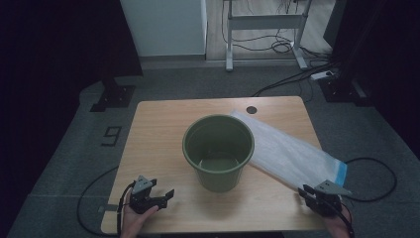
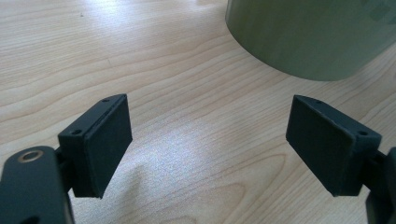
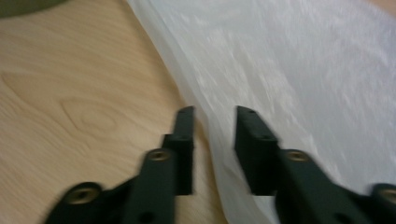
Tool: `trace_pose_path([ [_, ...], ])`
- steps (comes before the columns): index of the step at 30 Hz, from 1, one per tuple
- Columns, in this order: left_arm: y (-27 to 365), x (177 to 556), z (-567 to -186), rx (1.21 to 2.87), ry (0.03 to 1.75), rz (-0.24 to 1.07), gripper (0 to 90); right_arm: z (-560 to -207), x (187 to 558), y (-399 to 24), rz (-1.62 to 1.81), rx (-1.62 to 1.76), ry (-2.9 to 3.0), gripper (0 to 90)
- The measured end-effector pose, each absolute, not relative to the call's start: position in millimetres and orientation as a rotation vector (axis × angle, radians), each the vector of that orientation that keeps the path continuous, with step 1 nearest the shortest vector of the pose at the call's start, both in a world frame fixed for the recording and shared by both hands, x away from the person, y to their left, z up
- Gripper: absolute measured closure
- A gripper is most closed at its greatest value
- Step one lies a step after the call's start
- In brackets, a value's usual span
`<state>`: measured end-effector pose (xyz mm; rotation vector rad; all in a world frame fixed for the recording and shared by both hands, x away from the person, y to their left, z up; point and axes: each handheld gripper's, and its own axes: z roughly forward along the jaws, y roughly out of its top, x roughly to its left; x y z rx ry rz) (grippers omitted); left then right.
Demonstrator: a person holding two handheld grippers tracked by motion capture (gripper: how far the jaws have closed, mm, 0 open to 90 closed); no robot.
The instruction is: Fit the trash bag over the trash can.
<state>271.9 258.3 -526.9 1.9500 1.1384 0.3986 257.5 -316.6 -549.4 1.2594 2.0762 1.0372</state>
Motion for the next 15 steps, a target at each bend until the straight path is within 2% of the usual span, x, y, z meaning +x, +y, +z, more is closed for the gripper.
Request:
trace_pose_path([
  [5,258,272,-527,1.951,1.138,0.400,14.3,-536,270,-288,1.083,1.212,2.052,40.2],
  [6,258,272,-527,1.951,1.138,0.400,14.2,-536,270,-288,1.083,1.212,2.052,40.2],
  [9,258,272,-527,1.957,1.135,0.401,14.3,-530,289,-261,1.076,1.205,2.034,30.9],
  [15,263,274,-528,1.947,1.141,0.395,14.3,-531,338,-210,1.042,1.170,2.094,26.9],
])
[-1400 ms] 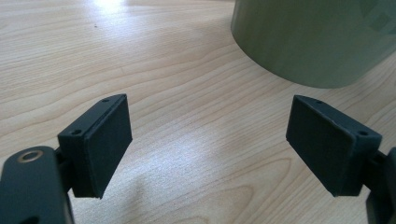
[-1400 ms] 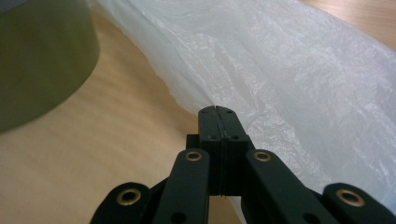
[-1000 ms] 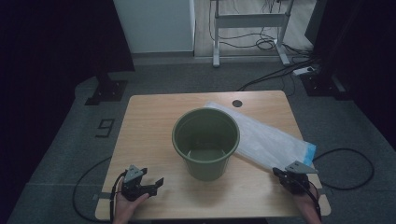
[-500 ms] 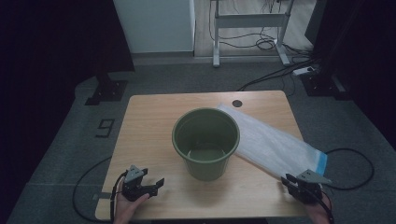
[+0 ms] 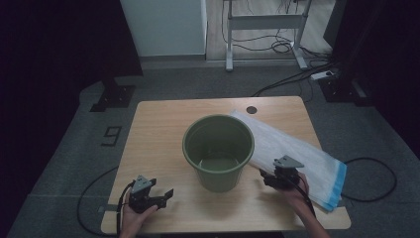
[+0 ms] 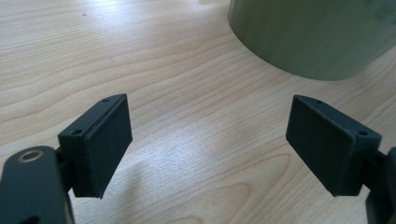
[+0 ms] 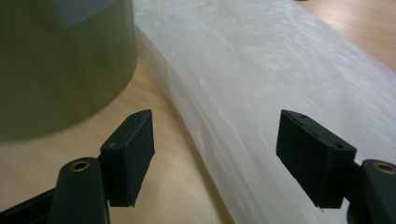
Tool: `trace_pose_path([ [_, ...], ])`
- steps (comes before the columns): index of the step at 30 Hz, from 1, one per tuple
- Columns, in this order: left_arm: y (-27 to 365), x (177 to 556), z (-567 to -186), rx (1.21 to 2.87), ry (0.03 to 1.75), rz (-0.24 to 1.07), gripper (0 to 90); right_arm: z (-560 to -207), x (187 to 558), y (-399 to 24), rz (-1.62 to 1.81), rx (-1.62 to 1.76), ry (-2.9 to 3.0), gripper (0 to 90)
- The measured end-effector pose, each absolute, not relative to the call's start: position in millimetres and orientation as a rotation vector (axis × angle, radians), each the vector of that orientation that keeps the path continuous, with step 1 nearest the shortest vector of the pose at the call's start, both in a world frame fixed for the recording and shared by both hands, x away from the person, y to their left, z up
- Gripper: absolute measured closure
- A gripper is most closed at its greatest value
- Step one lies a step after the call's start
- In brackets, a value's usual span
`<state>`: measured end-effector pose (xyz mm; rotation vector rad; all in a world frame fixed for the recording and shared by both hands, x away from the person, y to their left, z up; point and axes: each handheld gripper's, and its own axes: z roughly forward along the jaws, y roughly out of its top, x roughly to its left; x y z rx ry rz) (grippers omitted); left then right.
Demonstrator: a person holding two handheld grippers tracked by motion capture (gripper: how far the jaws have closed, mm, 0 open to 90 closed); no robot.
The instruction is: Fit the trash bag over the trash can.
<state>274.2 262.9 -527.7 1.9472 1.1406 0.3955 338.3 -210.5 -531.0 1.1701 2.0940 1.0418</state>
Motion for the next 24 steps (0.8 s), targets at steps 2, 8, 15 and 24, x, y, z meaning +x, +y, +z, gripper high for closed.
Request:
trace_pose_path([
  [2,265,274,-528,1.948,1.140,0.397,14.3,-534,350,-201,1.052,1.183,2.102,26.9],
  [8,268,275,-529,1.935,1.151,0.388,14.4,-543,368,-186,1.017,1.220,2.127,29.0],
  [15,266,274,-529,1.939,1.148,0.389,14.4,-550,374,-183,1.017,1.236,2.148,37.5],
  [24,267,275,-530,1.947,1.152,0.386,14.6,-553,377,-184,1.028,1.264,2.162,57.9],
])
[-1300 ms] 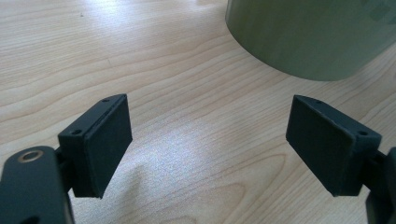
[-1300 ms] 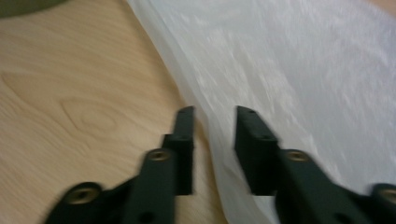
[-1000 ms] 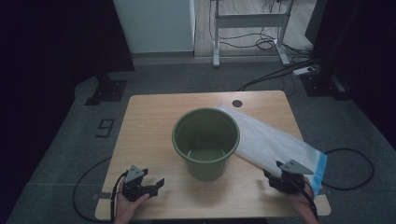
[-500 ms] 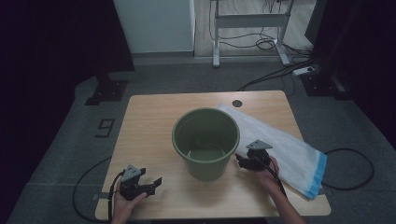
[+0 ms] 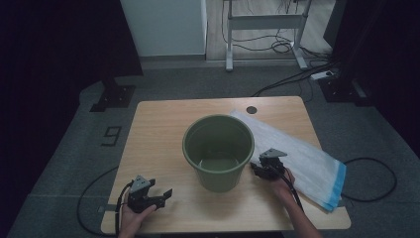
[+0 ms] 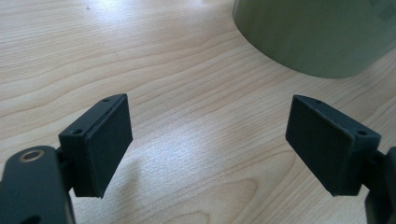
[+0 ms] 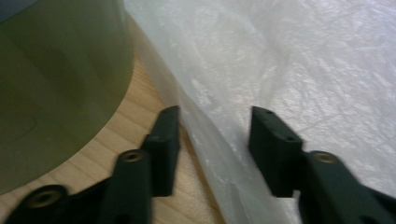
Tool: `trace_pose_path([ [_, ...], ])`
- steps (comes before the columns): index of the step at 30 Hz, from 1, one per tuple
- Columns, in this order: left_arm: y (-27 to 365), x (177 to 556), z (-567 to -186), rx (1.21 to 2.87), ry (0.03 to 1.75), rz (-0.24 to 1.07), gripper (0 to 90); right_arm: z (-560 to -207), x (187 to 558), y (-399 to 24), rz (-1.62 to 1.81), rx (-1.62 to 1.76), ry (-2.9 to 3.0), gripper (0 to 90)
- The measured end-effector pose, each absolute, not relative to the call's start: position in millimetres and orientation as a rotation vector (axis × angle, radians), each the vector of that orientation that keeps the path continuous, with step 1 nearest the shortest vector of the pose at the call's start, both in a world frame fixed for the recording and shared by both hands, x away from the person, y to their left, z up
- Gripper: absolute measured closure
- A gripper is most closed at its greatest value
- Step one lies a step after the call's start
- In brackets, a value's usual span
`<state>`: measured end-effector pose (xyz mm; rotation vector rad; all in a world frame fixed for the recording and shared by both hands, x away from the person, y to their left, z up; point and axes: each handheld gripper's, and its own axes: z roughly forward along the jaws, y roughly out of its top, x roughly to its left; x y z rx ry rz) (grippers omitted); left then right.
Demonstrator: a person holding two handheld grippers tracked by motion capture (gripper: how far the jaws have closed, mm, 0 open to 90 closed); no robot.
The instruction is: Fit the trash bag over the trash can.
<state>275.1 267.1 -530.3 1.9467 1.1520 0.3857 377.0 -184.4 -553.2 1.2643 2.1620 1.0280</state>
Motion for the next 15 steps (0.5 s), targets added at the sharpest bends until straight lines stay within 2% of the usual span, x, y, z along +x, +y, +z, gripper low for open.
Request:
trace_pose_path([
  [4,268,275,-531,1.945,1.160,0.384,14.6,-553,378,-187,1.027,1.277,2.142,80.3],
  [6,268,274,-531,1.951,1.159,0.392,14.6,-553,378,-188,1.010,1.271,2.134,87.6],
  [10,269,275,-530,1.947,1.162,0.395,14.6,-551,376,-193,1.047,1.279,2.084,88.7],
  [15,269,275,-532,1.947,1.172,0.395,14.6,-529,367,-215,1.264,1.368,1.902,88.8],
])
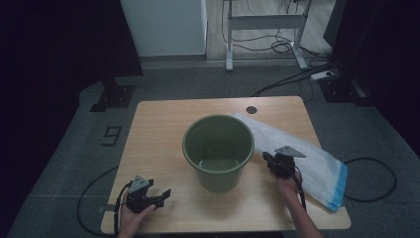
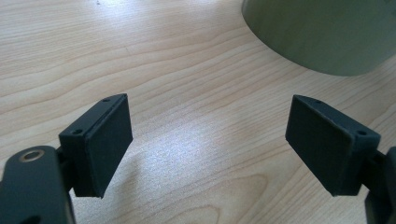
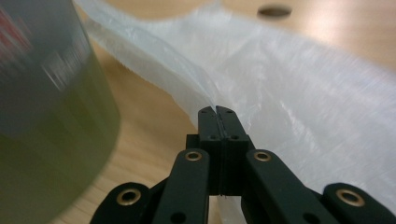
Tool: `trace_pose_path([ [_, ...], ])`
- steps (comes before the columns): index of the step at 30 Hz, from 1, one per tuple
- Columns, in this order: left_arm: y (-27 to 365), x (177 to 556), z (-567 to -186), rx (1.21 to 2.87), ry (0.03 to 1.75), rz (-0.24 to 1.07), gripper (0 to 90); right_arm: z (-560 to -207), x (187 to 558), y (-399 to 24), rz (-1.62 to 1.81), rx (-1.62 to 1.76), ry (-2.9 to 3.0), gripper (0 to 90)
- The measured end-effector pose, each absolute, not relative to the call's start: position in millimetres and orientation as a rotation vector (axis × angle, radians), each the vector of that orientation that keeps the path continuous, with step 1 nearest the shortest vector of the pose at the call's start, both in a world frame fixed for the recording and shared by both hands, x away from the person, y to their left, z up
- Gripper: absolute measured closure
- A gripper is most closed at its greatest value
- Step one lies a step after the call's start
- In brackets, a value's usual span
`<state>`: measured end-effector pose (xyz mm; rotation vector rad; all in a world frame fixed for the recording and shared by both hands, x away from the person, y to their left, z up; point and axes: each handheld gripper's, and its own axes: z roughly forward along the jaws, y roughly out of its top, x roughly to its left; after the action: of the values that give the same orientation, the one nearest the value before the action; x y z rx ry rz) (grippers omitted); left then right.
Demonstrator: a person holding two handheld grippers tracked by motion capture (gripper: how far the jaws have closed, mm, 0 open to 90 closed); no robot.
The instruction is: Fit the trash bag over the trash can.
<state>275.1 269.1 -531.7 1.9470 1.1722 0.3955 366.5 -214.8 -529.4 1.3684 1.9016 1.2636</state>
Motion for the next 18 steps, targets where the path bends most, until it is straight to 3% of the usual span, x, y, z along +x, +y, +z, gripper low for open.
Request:
trace_pose_path([
  [18,267,274,-533,1.960,1.176,0.401,14.6,-472,339,-249,1.538,1.325,1.619,88.8],
])
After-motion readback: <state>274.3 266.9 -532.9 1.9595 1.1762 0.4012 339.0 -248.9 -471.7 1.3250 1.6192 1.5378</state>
